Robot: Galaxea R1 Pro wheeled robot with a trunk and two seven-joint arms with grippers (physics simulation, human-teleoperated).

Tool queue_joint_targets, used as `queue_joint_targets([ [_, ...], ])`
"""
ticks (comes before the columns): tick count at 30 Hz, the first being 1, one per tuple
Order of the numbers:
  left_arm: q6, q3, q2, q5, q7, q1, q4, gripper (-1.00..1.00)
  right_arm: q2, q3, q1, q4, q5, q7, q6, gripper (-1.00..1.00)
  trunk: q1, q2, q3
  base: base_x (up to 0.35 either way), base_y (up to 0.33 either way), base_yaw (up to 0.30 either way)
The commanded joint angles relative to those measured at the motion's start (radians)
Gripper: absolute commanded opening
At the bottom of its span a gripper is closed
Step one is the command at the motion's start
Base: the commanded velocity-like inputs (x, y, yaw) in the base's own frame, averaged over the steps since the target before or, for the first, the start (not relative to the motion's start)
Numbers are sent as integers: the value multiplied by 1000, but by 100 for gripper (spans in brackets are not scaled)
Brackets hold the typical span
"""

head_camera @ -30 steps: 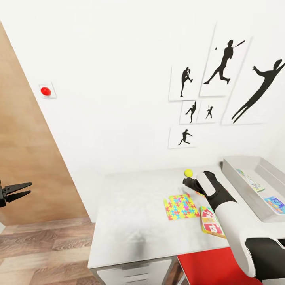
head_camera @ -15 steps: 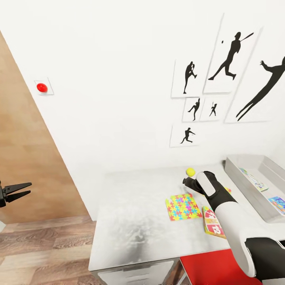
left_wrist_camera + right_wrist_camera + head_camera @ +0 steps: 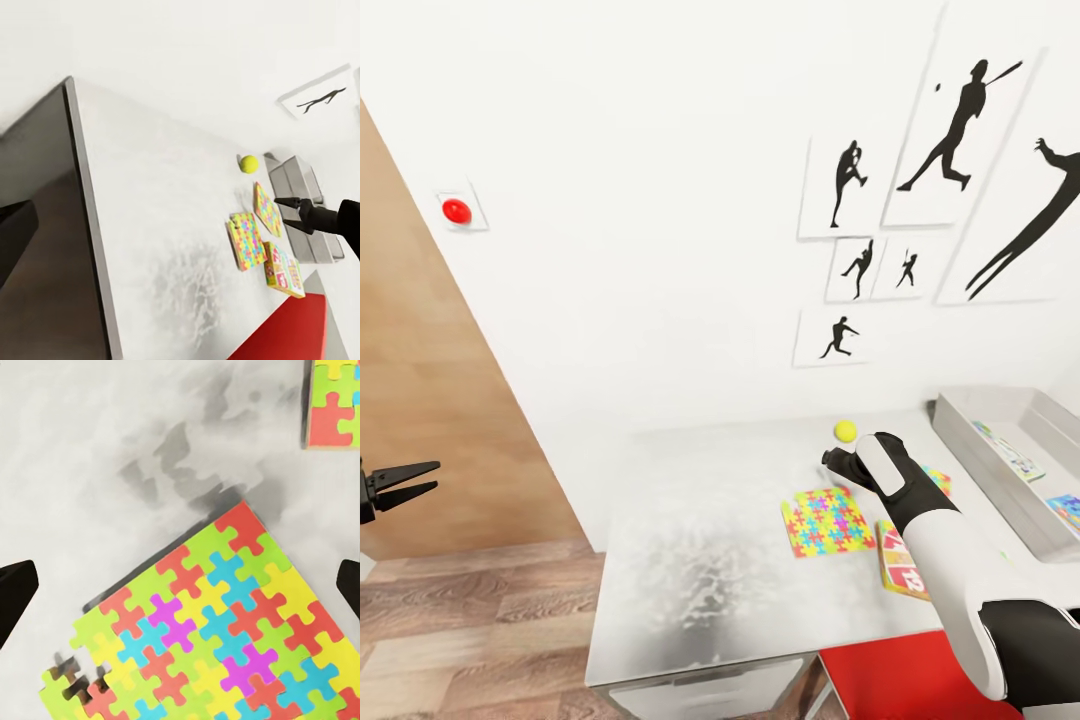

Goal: Put all the toys in the child's room - the three board games (two on the bed and one on the table), the two jigsaw puzzles on the table, and the tennis ball on the table - inside the toy box on the table in the child's room.

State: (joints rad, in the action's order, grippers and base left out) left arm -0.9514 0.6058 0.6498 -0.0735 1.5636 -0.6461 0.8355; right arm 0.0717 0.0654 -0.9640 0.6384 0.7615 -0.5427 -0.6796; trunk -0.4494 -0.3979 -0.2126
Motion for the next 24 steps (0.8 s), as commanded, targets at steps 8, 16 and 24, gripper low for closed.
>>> queue_joint_targets([
  [8, -10, 2, -1, -8, 7, -1, 1, 100, 2, 7, -1, 1, 10, -9, -1, 100, -1, -2, -15, 50, 14, 0],
  [16, -10, 2, -1, -8, 7, -1, 1, 100, 2, 7, -1, 1, 10, -9, -1, 100, -1, -2, -29, 72, 1, 0],
  [24, -10, 2, -1, -8, 7, -1, 1, 100, 3, 8, -1, 1, 10, -9, -1, 100, -1, -2, -42, 24, 0, 0],
])
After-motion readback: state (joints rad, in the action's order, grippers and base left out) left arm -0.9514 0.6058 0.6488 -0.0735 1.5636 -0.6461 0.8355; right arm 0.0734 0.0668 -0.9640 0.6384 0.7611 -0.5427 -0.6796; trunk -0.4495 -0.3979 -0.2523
